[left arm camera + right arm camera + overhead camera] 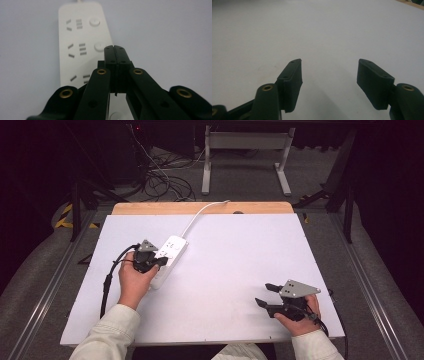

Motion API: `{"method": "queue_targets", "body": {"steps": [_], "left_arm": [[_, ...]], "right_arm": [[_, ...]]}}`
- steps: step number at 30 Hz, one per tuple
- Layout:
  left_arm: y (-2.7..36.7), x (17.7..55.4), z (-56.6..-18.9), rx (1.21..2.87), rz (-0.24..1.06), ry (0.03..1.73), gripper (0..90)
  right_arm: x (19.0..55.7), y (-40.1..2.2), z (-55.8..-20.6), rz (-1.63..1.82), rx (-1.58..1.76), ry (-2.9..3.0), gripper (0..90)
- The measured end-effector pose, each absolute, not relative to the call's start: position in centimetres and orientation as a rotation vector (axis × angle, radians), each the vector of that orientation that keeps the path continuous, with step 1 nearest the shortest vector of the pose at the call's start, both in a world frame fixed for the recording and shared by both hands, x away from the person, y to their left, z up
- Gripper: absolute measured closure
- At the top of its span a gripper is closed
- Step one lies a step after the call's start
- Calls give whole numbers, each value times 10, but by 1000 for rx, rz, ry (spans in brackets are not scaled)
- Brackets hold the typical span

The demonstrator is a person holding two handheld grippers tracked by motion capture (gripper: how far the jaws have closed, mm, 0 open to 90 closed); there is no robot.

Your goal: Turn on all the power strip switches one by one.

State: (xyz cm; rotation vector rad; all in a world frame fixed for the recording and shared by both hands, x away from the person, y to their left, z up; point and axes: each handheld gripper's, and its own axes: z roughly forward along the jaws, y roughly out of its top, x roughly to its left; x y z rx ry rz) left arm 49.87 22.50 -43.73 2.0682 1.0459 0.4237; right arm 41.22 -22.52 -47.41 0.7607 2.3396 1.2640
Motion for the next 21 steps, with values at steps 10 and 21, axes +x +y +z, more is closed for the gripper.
{"method": "queue_targets", "body": {"steps": [10, 21], "left_arm": [[221, 503, -421, 2060, 453, 1004, 898], [217, 517, -432, 2111, 475, 1019, 898]], "right_arm": [[412, -225, -475, 1261, 761, 2343, 376], [413, -225, -475, 1260, 763, 2345, 376]]}}
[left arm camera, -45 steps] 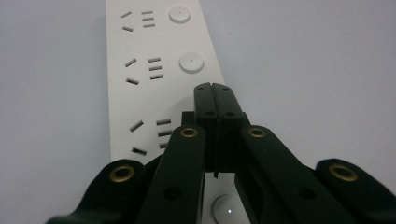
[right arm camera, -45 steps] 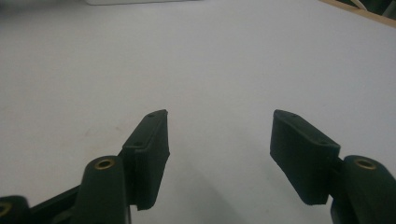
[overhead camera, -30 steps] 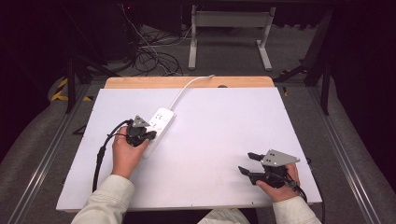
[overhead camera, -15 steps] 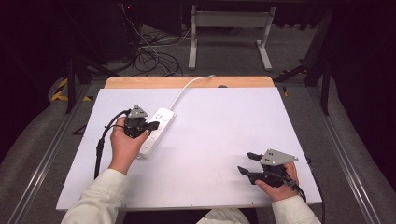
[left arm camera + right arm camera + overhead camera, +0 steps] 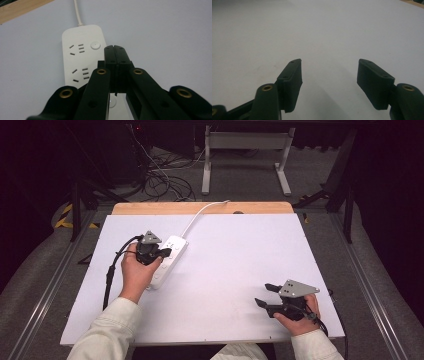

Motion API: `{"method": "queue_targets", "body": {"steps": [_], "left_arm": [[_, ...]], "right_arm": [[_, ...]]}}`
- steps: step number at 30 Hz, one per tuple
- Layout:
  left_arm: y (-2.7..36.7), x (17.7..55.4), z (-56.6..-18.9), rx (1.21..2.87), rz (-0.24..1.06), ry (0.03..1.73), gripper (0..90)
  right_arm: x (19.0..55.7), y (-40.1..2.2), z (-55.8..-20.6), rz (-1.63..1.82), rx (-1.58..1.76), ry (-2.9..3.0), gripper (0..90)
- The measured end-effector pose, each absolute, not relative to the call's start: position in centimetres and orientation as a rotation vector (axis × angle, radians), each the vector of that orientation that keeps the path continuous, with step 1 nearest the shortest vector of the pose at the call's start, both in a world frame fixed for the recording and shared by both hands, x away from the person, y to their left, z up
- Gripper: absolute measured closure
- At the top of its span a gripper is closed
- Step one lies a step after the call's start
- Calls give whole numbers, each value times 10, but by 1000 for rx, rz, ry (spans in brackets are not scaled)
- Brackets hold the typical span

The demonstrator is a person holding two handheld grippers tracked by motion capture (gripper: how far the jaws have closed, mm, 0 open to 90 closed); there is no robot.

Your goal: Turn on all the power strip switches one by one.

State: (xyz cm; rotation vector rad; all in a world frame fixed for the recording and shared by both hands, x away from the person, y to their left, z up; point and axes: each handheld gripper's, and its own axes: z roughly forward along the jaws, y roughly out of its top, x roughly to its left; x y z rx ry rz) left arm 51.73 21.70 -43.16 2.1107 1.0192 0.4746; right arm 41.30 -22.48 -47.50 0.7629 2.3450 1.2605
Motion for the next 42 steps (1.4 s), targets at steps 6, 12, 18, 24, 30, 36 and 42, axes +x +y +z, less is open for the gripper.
{"method": "queue_targets", "body": {"steps": [6, 12, 18, 24, 30, 36, 42], "left_arm": [[218, 529, -445, 2114, 438, 1064, 898], [219, 534, -450, 2095, 400, 1086, 898], [216, 534, -454, 2109, 402, 1075, 898], [214, 534, -456, 2121, 414, 1081, 898], [215, 535, -458, 2116, 420, 1079, 898], [214, 534, -458, 2123, 437, 1074, 899], [212, 534, -459, 2126, 453, 1081, 899]], "right_arm": [[413, -225, -475, 1261, 765, 2347, 374], [413, -226, -475, 1264, 764, 2345, 373], [413, -226, -475, 1262, 762, 2346, 372], [413, -226, -475, 1262, 760, 2346, 372], [413, -226, -475, 1262, 760, 2346, 372], [413, -226, -475, 1262, 758, 2346, 372], [412, -226, -474, 1260, 755, 2346, 372]]}}
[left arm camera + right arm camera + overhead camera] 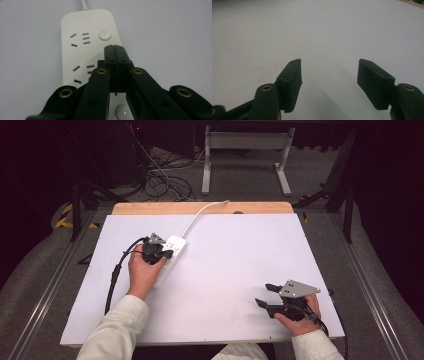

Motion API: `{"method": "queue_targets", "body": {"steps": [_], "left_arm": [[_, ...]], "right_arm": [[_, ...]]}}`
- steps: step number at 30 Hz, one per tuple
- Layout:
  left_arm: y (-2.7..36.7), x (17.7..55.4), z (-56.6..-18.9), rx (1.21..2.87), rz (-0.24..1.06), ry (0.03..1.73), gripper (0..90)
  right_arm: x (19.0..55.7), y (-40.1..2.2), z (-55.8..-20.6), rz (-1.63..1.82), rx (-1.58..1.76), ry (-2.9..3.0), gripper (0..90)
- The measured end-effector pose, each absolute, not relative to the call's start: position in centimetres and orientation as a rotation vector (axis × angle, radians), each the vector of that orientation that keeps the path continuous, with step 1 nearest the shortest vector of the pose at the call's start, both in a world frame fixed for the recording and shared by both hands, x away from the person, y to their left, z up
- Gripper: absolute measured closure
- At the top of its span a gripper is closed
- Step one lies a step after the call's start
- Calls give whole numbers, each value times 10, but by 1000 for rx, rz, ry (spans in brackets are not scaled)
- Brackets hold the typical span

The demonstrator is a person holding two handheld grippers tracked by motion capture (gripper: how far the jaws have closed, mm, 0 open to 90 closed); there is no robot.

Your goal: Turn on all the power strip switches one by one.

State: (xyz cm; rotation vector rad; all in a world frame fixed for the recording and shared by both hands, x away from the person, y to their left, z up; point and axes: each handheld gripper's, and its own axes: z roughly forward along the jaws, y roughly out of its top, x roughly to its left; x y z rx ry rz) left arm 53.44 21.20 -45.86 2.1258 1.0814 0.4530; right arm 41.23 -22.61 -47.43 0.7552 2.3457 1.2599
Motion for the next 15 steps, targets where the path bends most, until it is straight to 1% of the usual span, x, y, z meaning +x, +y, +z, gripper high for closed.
{"method": "queue_targets", "body": {"steps": [1, 9, 15], "left_arm": [[211, 534, -458, 2134, 471, 1079, 899], [211, 535, -459, 2131, 453, 1097, 899], [208, 534, -459, 2136, 465, 1106, 900]], "right_arm": [[412, -226, -474, 1260, 754, 2346, 372], [412, -226, -474, 1262, 751, 2346, 371], [412, -226, -474, 1262, 748, 2352, 371]]}}
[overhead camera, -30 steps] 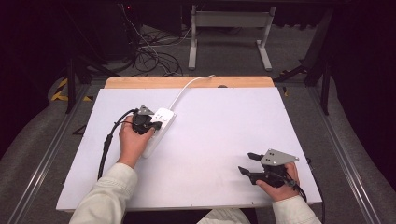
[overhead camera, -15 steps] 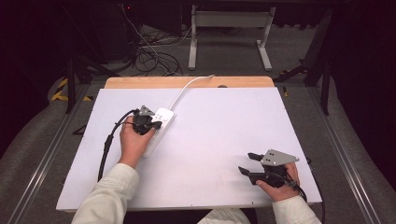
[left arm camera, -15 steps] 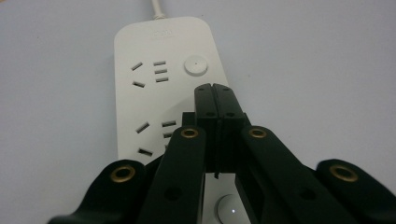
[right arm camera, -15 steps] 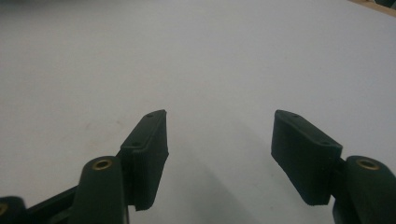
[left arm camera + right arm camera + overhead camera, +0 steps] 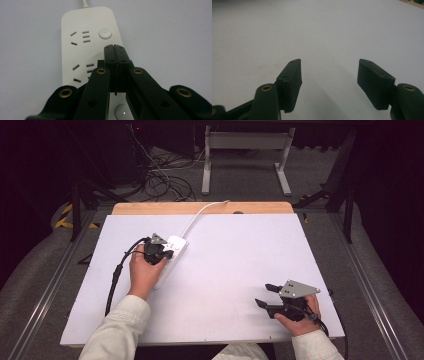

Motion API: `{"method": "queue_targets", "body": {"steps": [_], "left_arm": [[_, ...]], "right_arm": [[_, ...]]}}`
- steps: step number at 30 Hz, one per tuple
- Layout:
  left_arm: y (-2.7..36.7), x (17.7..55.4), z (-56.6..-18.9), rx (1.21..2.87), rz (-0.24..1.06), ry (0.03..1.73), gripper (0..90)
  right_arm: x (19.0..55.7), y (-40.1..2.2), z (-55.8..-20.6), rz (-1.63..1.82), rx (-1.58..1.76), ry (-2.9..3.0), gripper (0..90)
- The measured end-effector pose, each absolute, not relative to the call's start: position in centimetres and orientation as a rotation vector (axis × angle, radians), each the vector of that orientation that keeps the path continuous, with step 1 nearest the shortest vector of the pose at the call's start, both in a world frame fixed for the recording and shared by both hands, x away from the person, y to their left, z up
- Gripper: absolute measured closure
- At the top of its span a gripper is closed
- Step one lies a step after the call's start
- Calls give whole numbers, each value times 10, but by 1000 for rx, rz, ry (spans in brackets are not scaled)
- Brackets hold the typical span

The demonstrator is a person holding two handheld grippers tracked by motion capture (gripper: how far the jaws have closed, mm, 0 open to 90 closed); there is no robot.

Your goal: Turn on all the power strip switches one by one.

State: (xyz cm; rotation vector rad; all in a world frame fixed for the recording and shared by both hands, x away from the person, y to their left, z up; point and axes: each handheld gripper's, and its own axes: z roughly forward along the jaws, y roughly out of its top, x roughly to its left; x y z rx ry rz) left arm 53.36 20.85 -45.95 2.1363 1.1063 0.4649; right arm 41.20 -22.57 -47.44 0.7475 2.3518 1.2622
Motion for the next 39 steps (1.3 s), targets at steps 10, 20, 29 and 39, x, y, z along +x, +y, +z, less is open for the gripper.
{"method": "queue_targets", "body": {"steps": [10, 20, 29, 39], "left_arm": [[205, 533, -460, 2144, 482, 1126, 900], [213, 536, -436, 1972, 409, 1116, 899], [211, 541, -421, 2048, 498, 1063, 898], [210, 554, -438, 2092, 466, 1077, 898]], "right_arm": [[412, -225, -475, 1262, 748, 2351, 370], [412, -226, -474, 1266, 753, 2345, 369], [413, -226, -475, 1268, 756, 2347, 369], [413, -227, -475, 1269, 756, 2348, 369]]}}
